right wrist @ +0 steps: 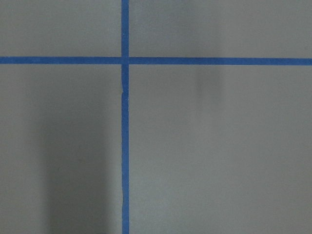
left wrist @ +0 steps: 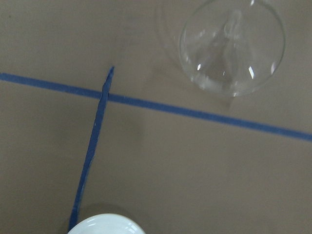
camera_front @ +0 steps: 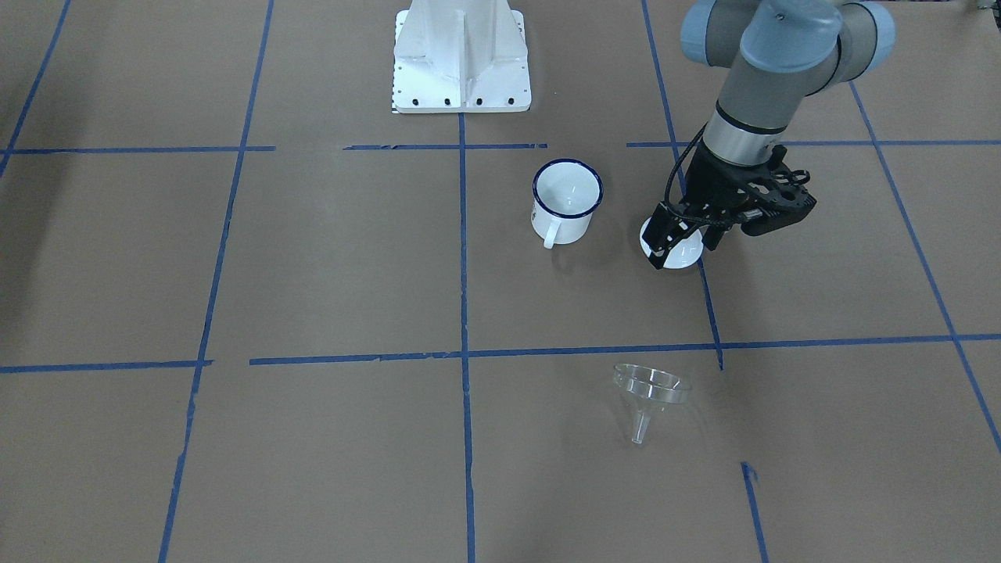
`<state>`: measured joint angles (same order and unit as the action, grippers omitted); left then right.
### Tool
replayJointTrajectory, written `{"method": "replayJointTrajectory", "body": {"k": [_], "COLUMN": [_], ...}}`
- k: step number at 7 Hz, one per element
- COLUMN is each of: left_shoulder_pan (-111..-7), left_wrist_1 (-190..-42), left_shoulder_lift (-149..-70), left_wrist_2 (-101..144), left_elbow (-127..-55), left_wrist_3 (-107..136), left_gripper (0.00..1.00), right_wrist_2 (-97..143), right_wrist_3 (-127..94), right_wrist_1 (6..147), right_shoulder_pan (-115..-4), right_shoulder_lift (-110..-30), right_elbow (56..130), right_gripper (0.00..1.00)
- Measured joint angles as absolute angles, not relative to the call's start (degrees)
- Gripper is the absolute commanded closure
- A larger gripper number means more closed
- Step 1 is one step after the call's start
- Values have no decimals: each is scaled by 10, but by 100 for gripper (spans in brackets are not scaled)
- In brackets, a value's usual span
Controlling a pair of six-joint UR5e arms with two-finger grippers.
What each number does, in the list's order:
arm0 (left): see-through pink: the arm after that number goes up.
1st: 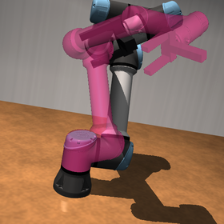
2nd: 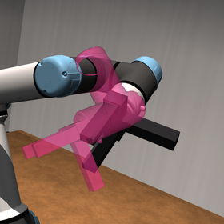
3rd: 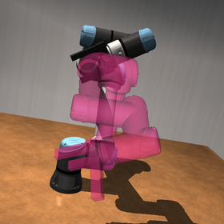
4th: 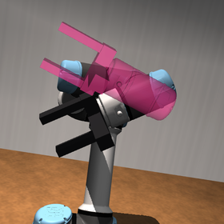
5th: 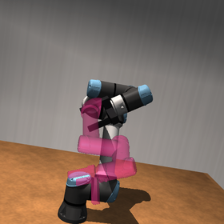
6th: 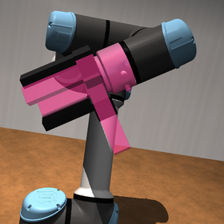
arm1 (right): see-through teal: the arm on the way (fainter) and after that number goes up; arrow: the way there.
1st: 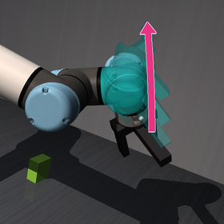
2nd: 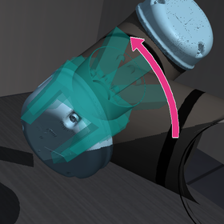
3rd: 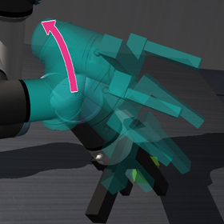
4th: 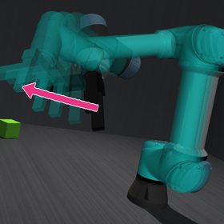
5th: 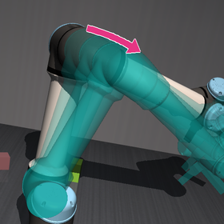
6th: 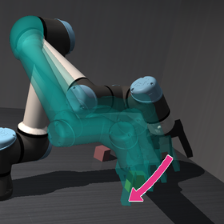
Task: Place funnel on cup
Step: 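Move the left gripper to the glass funnel and grasp its rim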
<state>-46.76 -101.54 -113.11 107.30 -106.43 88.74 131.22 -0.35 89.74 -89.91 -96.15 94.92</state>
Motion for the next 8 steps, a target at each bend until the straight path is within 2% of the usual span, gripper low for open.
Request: {"method": "replayJointTrajectory", "body": {"k": [2, 5, 6, 7, 8], "left_shoulder_pan": [-470, -450, -442, -434, -428], "left_wrist_1": [-1137, -1244, -1260, -1279, -1297], "left_shoulder_lift": [-1173, -1222, -1234, -1239, -1242], "left_wrist_2": [1008, 941, 935, 928, 919], "left_elbow": [-951, -814, -789, -771, -758], "left_wrist_3": [1024, 1078, 1079, 1079, 1078], "left_gripper": [0, 0, 12, 78, 100], "right_wrist_2": [1312, 1312, 1312, 1312, 1312], "right_wrist_3": [-3, -4, -4, -4, -4], "right_wrist_1": [897, 897, 897, 897, 897], "right_shoulder_pan": [-899, -899, -899, -899, -899], "right_shoulder_lift": [-962, -962, -962, -962, -962], "right_elbow": [949, 949, 949, 949, 949], "right_gripper": [0, 0, 0, 0, 0]}}
